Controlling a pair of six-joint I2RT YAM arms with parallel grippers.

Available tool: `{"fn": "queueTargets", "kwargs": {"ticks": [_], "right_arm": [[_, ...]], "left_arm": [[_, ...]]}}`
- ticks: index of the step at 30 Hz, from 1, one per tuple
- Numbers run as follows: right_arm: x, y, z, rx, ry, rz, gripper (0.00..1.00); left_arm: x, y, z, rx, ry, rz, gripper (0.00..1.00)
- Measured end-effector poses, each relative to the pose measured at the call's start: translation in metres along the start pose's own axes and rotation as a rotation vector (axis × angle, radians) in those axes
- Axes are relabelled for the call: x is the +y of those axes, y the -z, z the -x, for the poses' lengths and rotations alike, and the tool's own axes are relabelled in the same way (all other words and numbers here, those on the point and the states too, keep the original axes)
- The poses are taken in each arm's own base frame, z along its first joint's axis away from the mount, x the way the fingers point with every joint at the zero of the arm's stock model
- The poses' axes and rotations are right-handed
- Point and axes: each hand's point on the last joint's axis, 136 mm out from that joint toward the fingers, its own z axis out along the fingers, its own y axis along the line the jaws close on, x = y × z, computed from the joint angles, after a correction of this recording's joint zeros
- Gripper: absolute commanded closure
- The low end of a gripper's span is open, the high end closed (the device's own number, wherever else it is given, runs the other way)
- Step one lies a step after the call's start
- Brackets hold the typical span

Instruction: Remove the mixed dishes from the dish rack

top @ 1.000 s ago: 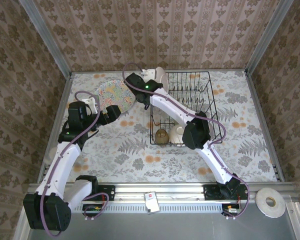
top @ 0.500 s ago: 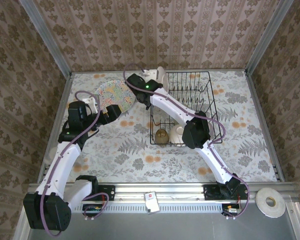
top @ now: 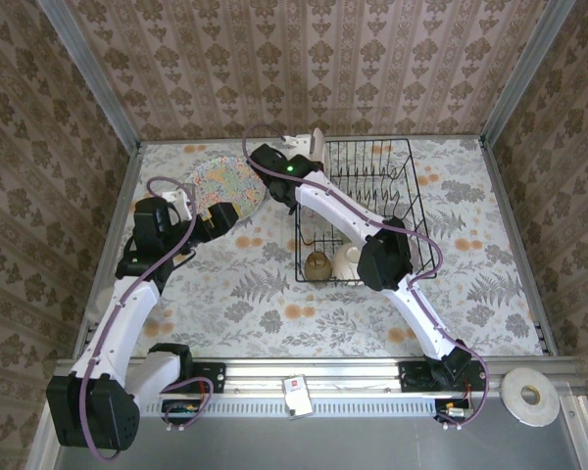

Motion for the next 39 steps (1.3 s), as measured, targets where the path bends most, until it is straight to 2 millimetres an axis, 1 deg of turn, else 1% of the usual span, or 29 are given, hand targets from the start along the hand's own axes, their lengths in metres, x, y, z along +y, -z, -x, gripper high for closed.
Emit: {"fn": "queueTargets", "kwargs": {"ticks": [15, 24, 32, 39], "right_arm": [[-0.008, 0.002, 0.004, -0.027, 0.005, -0.043, 1.00], [-0.015, 0.010, 0.008, -0.036, 0.022, -0.053, 1.00], [-0.031, 0.019, 0.024, -0.069, 0.019, -0.076, 1.00], [-0.040, 0.026, 0.031, -0.075, 0.016, -0.079, 1.00]], "left_arm": [[0.004, -0.003, -0.002, 0.012, 0.009, 0.008, 0.00], [0.005, -0.004, -0.003, 0.014, 0.010, 0.010, 0.00], [0.008, -0.007, -0.004, 0.022, 0.017, 0.016, 0.00], [0.011, -0.010, -0.005, 0.030, 0.024, 0.022, 0.00]]}}
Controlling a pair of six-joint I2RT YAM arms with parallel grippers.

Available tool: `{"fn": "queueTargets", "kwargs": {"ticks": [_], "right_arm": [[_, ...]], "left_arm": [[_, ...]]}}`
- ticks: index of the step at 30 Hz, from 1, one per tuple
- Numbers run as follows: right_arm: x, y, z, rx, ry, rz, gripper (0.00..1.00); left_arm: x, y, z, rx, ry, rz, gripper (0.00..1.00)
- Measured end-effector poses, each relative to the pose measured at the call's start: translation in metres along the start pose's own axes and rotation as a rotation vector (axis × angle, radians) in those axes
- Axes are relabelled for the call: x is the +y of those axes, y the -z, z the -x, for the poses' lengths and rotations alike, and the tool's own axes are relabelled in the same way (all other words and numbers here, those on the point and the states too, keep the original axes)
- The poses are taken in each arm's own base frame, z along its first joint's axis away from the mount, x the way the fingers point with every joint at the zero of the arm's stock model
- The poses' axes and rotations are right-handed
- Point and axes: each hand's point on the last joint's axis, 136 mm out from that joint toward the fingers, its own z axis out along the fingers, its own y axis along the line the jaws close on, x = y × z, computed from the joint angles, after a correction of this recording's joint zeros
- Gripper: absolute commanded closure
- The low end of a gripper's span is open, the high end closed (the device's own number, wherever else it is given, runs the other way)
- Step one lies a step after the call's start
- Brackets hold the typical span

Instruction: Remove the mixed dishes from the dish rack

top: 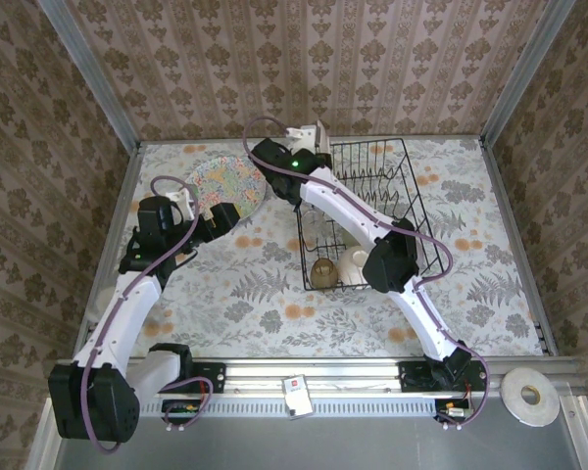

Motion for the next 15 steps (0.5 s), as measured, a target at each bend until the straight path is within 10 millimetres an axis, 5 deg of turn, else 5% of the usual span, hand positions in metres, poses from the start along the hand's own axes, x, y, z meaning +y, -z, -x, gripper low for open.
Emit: {"fn": "queueTargets", "kwargs": {"ticks": [15], "right_arm": [[-0.036, 0.022, 0.023, -0.031, -0.069, 0.031, 1.00]], "left_arm": [[0.002, -0.003, 0.000, 0.003, 0.001, 0.001, 0.00]]}}
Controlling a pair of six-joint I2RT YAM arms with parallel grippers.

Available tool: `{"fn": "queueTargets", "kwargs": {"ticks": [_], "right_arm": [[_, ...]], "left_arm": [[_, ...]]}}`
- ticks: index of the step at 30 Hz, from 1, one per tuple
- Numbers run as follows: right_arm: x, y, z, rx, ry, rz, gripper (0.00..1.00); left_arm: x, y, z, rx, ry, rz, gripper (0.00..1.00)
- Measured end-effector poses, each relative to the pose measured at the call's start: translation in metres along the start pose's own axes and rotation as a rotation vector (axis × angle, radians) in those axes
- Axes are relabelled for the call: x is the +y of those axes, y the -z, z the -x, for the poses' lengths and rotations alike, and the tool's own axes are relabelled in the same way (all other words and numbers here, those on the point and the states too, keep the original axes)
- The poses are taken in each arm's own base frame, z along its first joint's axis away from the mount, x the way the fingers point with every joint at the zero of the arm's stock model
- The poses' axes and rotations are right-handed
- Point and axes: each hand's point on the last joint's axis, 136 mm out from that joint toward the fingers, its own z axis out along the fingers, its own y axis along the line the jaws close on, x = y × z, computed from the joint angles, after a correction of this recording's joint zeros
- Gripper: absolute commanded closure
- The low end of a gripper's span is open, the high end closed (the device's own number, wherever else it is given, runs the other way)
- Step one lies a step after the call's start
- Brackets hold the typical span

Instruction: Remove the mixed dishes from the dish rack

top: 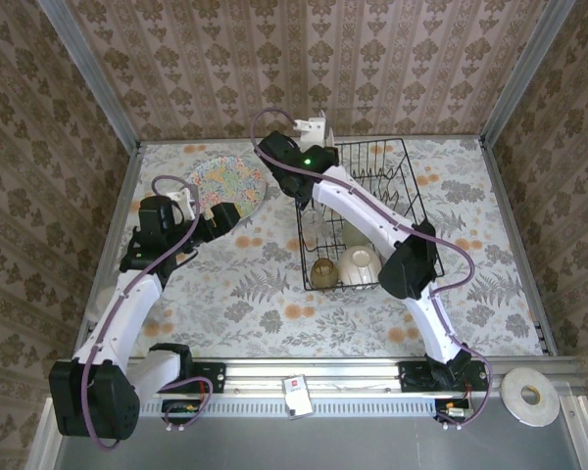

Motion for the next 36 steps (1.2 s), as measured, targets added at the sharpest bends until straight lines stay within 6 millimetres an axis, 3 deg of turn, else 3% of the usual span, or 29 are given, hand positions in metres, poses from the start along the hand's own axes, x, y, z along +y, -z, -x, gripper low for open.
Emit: {"fn": "queueTargets", "kwargs": {"ticks": [8, 17, 27, 36], "right_arm": [[-0.032, 0.015, 0.005, -0.010, -0.013, 0.049, 1.00], [-0.079, 0.029, 0.004, 0.025, -0.079, 0.199, 1.00], [-0.122, 0.033, -0.031, 0.169, -0.216, 0.464, 1.00], [-0.142, 0.060, -0.054, 0.265, -0.416, 0.718, 1.00]], "left_arm": [[-0.012, 0.000, 0.003, -0.004, -0.009, -0.058, 0.00], [-0.055, 0.008, 0.014, -0.038, -0.027, -0.274, 0.00], [-0.091, 0.014, 0.003, -0.010, -0.039, -0.420, 0.00], [-0.113, -0.001, -0.024, 0.082, -0.060, -0.485, 0.03]]}}
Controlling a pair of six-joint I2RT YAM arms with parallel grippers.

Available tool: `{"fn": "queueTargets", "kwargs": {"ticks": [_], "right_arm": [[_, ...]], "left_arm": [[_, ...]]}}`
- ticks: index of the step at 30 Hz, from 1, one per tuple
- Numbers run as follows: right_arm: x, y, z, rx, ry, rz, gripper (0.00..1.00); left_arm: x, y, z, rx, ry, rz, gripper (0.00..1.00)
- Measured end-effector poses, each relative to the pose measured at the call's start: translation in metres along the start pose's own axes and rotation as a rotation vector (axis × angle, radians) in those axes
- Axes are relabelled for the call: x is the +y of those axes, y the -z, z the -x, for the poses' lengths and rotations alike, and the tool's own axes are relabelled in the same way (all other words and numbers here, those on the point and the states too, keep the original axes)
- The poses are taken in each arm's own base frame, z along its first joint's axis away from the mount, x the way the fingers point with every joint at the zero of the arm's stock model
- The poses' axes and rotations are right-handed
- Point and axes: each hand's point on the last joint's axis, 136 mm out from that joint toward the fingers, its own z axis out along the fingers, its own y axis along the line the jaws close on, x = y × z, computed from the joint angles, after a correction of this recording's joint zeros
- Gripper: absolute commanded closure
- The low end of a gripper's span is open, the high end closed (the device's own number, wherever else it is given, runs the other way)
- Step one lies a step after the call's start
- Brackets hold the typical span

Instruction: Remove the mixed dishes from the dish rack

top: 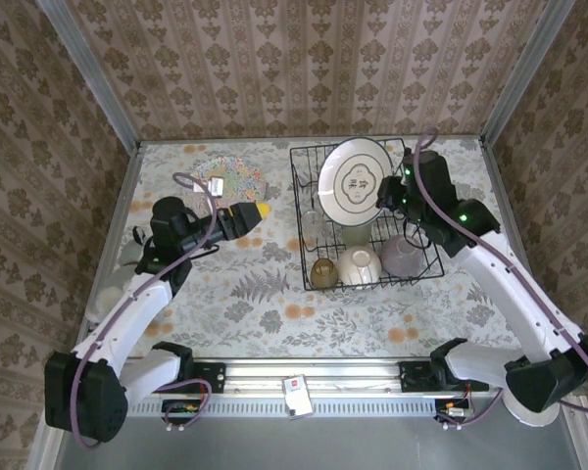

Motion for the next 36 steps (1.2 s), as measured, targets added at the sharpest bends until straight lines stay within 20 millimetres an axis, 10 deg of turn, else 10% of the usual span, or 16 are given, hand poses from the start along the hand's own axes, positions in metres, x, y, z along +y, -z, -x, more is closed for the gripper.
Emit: {"fn": "queueTargets", "kwargs": {"ticks": [19, 36], "right_arm": [[0.024, 0.003, -0.045, 0.191, -0.181, 0.304, 1.00], [0.038, 0.006, -0.046, 0.229, -0.219, 0.394, 1.00]], "left_arm": [[0.002, -0.035, -0.020, 0.079, 0.030, -0.025, 0.22], [0.002, -0.062, -0.015, 0.072, 0.068, -0.072, 0.74]]}}
